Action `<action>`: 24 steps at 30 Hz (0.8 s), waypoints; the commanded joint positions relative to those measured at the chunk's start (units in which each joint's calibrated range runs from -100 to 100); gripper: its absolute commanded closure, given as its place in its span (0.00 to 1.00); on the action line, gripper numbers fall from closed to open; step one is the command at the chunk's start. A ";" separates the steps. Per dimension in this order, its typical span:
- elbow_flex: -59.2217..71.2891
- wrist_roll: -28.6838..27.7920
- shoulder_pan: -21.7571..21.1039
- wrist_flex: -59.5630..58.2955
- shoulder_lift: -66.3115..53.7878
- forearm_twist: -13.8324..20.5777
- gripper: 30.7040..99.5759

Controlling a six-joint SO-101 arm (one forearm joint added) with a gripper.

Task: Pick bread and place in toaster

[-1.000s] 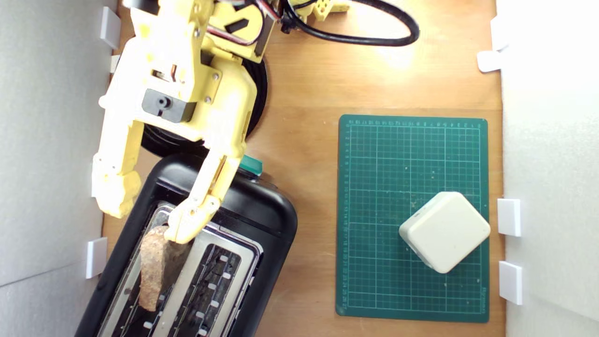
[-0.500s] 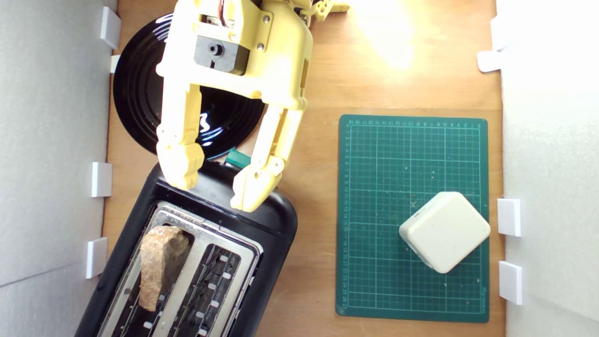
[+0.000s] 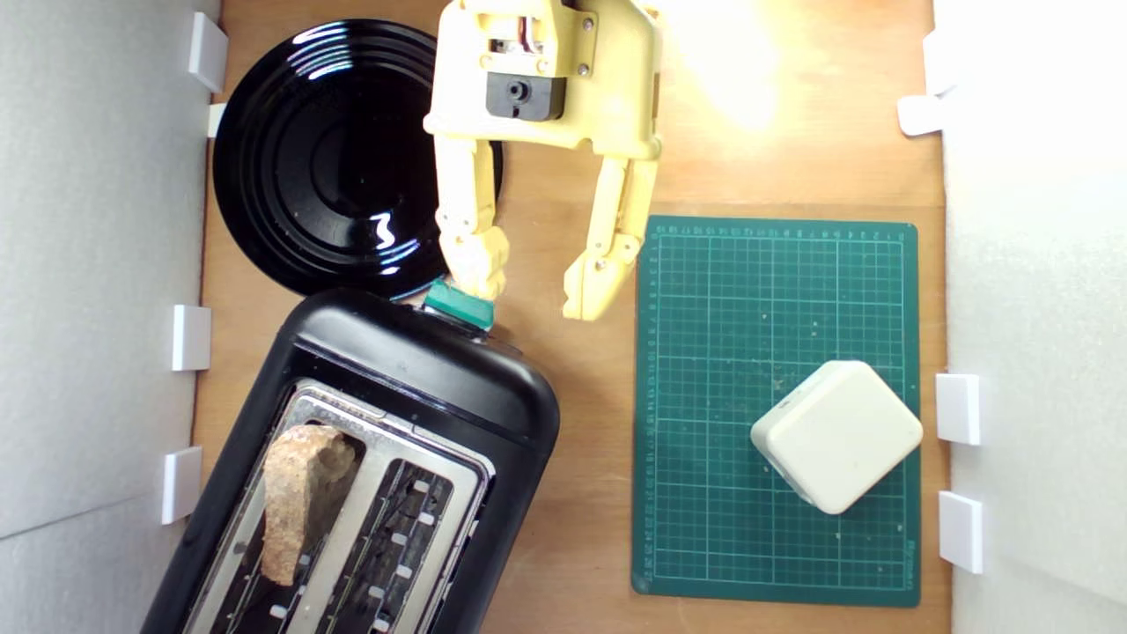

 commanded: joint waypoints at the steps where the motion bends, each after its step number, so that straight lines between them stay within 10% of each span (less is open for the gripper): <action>1: 7.09 -0.73 -2.42 0.14 -7.56 -0.38 0.35; 24: 59.56 -0.42 -10.00 0.14 -45.66 -0.47 0.35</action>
